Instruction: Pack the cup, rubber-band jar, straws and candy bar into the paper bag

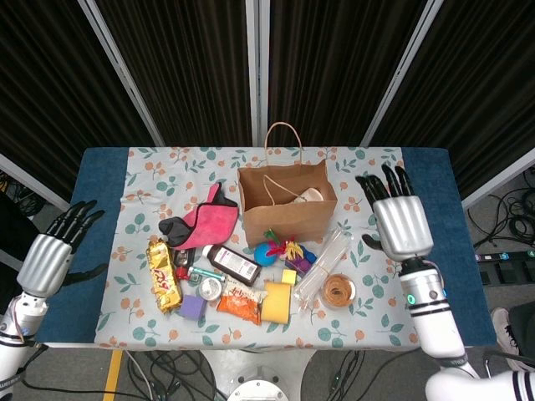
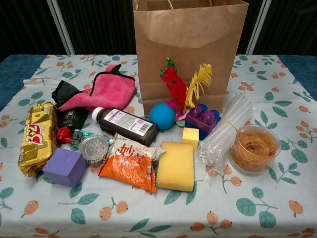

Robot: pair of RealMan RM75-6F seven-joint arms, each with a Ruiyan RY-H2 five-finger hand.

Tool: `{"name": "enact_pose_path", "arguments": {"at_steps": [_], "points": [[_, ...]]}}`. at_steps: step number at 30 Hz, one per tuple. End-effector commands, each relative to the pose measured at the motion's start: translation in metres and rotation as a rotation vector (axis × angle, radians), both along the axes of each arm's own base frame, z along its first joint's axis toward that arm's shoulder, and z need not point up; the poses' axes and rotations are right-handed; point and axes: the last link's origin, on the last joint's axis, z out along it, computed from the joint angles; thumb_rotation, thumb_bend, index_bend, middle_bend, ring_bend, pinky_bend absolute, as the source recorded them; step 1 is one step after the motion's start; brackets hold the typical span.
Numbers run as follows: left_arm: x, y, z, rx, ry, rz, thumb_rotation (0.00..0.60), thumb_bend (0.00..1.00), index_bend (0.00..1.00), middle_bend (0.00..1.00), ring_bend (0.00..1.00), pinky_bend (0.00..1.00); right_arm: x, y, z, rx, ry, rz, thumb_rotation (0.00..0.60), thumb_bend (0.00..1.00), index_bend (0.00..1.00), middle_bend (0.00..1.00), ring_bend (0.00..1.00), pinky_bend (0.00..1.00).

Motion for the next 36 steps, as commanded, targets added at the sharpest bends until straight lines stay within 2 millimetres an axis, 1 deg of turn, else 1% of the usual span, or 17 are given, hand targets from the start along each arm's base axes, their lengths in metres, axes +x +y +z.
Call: {"name": "enact_pose_path", "arguments": {"at_steps": [1, 4, 8, 11, 17, 23, 31, 34, 36], "points": [[0.001, -0.001, -0.002, -0.003, 0.001, 0.001, 0.600, 0.03, 0.15, 0.16, 0.08, 0.20, -0.036, 0.028, -0.012, 0.117, 0.077, -0.083, 0.600, 0.00, 0.17, 0.19, 0.03, 0.00], [0.000, -0.003, -0.003, -0.003, 0.002, 0.005, 0.600, 0.03, 0.16, 0.16, 0.08, 0.20, -0.054, 0.039, -0.032, 0.198, 0.116, -0.108, 0.600, 0.00, 0.17, 0.19, 0.03, 0.00], [-0.003, -0.006, -0.003, -0.003, 0.004, 0.014, 0.600, 0.03, 0.16, 0.16, 0.08, 0.20, -0.074, 0.045, -0.067, 0.301, 0.130, -0.137, 0.600, 0.00, 0.17, 0.19, 0.03, 0.00], [-0.005, -0.008, -0.002, -0.003, 0.005, 0.020, 0.600, 0.03, 0.16, 0.16, 0.08, 0.20, -0.078, 0.047, -0.090, 0.351, 0.129, -0.141, 0.600, 0.00, 0.18, 0.19, 0.03, 0.00], [-0.008, -0.009, 0.001, 0.001, 0.008, 0.026, 0.600, 0.03, 0.16, 0.16, 0.08, 0.20, -0.079, 0.051, -0.121, 0.420, 0.122, -0.157, 0.600, 0.00, 0.18, 0.18, 0.03, 0.00], [-0.011, -0.008, 0.005, 0.010, 0.004, 0.029, 0.600, 0.03, 0.16, 0.16, 0.08, 0.20, -0.075, 0.055, -0.139, 0.455, 0.122, -0.156, 0.600, 0.00, 0.17, 0.18, 0.03, 0.00], [-0.016, -0.008, 0.006, 0.011, 0.006, 0.040, 0.600, 0.03, 0.16, 0.16, 0.08, 0.20, -0.069, 0.054, -0.155, 0.473, 0.125, -0.152, 0.600, 0.00, 0.17, 0.18, 0.03, 0.00], [-0.018, -0.008, 0.006, 0.008, 0.003, 0.050, 0.600, 0.03, 0.16, 0.16, 0.08, 0.20, -0.068, 0.053, -0.157, 0.465, 0.122, -0.156, 0.600, 0.01, 0.18, 0.23, 0.07, 0.00], [-0.018, -0.008, 0.006, 0.008, 0.000, 0.050, 0.600, 0.03, 0.16, 0.16, 0.08, 0.20, -0.067, 0.053, -0.157, 0.455, 0.115, -0.156, 0.600, 0.03, 0.25, 0.30, 0.14, 0.00]]}}
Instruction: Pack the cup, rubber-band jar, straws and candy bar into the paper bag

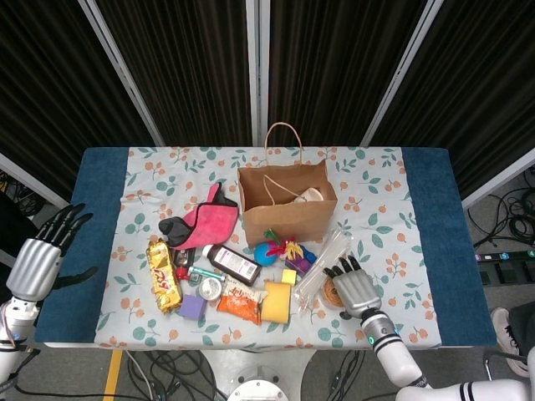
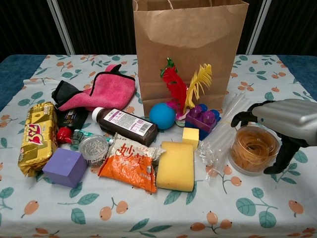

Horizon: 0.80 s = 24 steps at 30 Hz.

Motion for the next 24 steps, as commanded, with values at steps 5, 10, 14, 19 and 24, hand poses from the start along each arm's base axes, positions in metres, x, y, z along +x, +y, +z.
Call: {"name": "enact_pose_path", "arguments": {"at_steps": [5, 10, 14, 19, 24], "points": [[0.000, 0.001, -0.001, 0.000, -0.004, 0.000, 0.600, 0.03, 0.16, 0.16, 0.08, 0.20, 0.001, -0.001, 0.002, -0.038, -0.017, 0.004, 0.600, 0.10, 0.41, 0.39, 0.26, 0.00], [0.000, 0.000, -0.001, 0.000, -0.003, -0.001, 0.600, 0.03, 0.16, 0.16, 0.08, 0.20, 0.007, -0.001, 0.013, -0.080, -0.059, 0.012, 0.600, 0.13, 0.49, 0.43, 0.30, 0.00], [0.002, 0.001, 0.001, 0.002, -0.002, -0.007, 0.600, 0.03, 0.16, 0.16, 0.08, 0.20, 0.029, -0.003, 0.044, -0.162, -0.117, 0.072, 0.600, 0.13, 0.50, 0.44, 0.31, 0.00], [0.007, 0.001, -0.001, 0.003, -0.009, -0.029, 0.600, 0.03, 0.16, 0.16, 0.08, 0.20, 0.066, -0.010, 0.097, -0.357, -0.183, 0.205, 0.600, 0.13, 0.51, 0.44, 0.31, 0.00], [0.008, 0.001, -0.002, -0.004, -0.008, -0.031, 0.600, 0.03, 0.16, 0.16, 0.08, 0.20, 0.099, -0.027, 0.141, -0.525, -0.238, 0.286, 0.600, 0.14, 0.51, 0.45, 0.31, 0.00]]}}
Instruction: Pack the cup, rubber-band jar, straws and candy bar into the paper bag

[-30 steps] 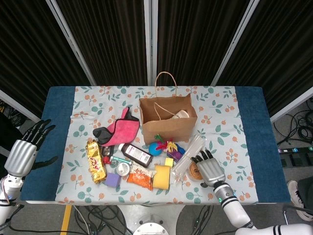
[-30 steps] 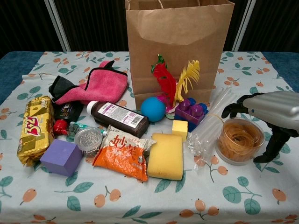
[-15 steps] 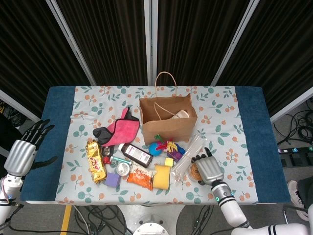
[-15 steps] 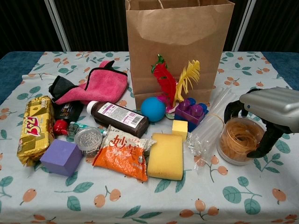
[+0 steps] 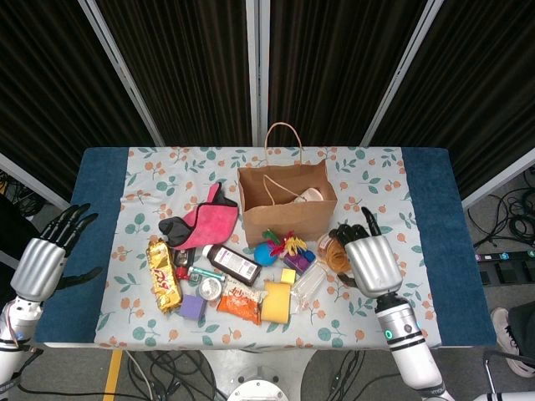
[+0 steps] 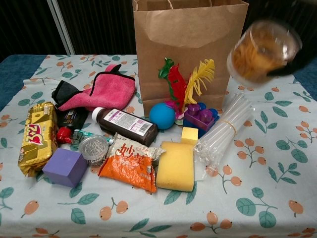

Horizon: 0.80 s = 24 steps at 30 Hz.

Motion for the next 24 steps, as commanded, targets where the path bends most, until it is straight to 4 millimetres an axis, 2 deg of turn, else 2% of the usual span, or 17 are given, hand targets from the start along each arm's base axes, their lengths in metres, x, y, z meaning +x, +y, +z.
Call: {"name": "enact_pose_path", "arguments": {"at_steps": [1, 6, 11, 18, 24], "points": [[0.000, 0.001, 0.001, 0.001, 0.000, 0.000, 0.600, 0.03, 0.16, 0.16, 0.08, 0.20, 0.029, -0.018, 0.040, -0.163, -0.034, 0.075, 0.600, 0.14, 0.51, 0.45, 0.31, 0.00], [0.001, 0.001, 0.004, 0.012, -0.003, 0.000, 0.600, 0.03, 0.16, 0.16, 0.08, 0.20, 0.049, -0.067, 0.055, -0.285, -0.030, 0.088, 0.600, 0.14, 0.51, 0.45, 0.31, 0.00], [-0.003, 0.001, 0.007, 0.017, 0.000, 0.014, 0.600, 0.03, 0.16, 0.16, 0.08, 0.20, 0.064, -0.097, 0.045, -0.306, -0.017, 0.090, 0.600, 0.14, 0.51, 0.44, 0.31, 0.00], [-0.005, 0.002, 0.013, 0.038, 0.004, 0.017, 0.600, 0.03, 0.15, 0.16, 0.08, 0.20, 0.082, -0.119, 0.010, -0.269, 0.004, 0.097, 0.600, 0.14, 0.52, 0.44, 0.31, 0.00], [-0.012, 0.001, 0.015, 0.046, 0.008, 0.034, 0.600, 0.03, 0.16, 0.16, 0.08, 0.20, 0.099, -0.121, -0.021, -0.221, -0.001, 0.116, 0.600, 0.14, 0.52, 0.44, 0.31, 0.00]]}}
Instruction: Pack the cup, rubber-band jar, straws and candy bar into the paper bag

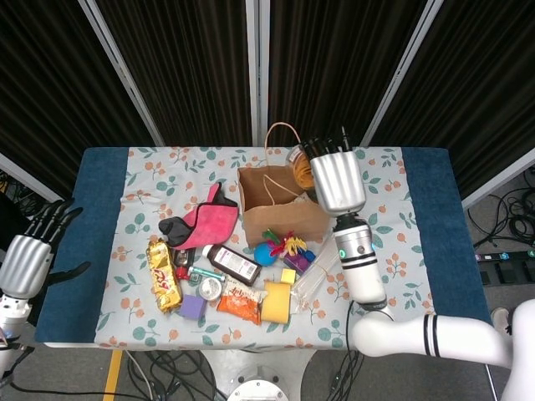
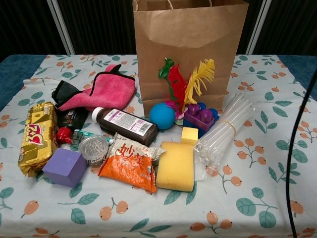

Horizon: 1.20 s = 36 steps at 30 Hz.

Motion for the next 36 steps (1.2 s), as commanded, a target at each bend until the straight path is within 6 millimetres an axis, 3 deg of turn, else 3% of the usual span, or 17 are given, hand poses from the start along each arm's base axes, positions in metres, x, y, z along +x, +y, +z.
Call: {"name": "enact_pose_path", "arguments": {"at_steps": [1, 7, 12, 15, 24, 31, 36], "points": [[-0.002, -0.001, 0.000, -0.001, 0.001, 0.001, 0.600, 0.03, 0.16, 0.16, 0.08, 0.20, 0.010, 0.000, -0.017, 0.027, 0.009, 0.014, 0.600, 0.14, 0.52, 0.44, 0.31, 0.00], [-0.001, 0.000, -0.002, 0.002, -0.008, -0.009, 0.600, 0.03, 0.14, 0.16, 0.08, 0.20, 0.022, 0.007, -0.029, 0.059, 0.009, 0.039, 0.600, 0.11, 0.49, 0.40, 0.30, 0.00], [-0.001, 0.000, -0.002, 0.002, -0.012, -0.008, 0.600, 0.03, 0.14, 0.16, 0.08, 0.20, 0.023, 0.014, -0.035, 0.111, 0.029, 0.035, 0.600, 0.01, 0.30, 0.28, 0.20, 0.00], [-0.002, -0.001, -0.001, 0.003, -0.013, -0.008, 0.600, 0.03, 0.14, 0.16, 0.08, 0.20, 0.022, 0.016, -0.035, 0.143, 0.019, 0.022, 0.600, 0.00, 0.19, 0.22, 0.13, 0.00], [0.000, -0.001, 0.000, 0.003, -0.014, -0.013, 0.600, 0.03, 0.14, 0.16, 0.08, 0.20, 0.020, 0.017, -0.030, 0.146, -0.001, 0.014, 0.600, 0.00, 0.12, 0.14, 0.06, 0.00], [0.002, -0.001, 0.000, 0.001, -0.013, -0.015, 0.600, 0.03, 0.14, 0.16, 0.08, 0.20, 0.017, 0.022, -0.003, 0.061, -0.069, 0.051, 0.600, 0.00, 0.12, 0.15, 0.07, 0.00], [0.005, 0.000, -0.003, -0.005, -0.014, -0.025, 0.600, 0.03, 0.14, 0.16, 0.08, 0.20, -0.009, 0.026, 0.034, -0.051, -0.084, 0.022, 0.600, 0.00, 0.12, 0.16, 0.07, 0.00]]}}
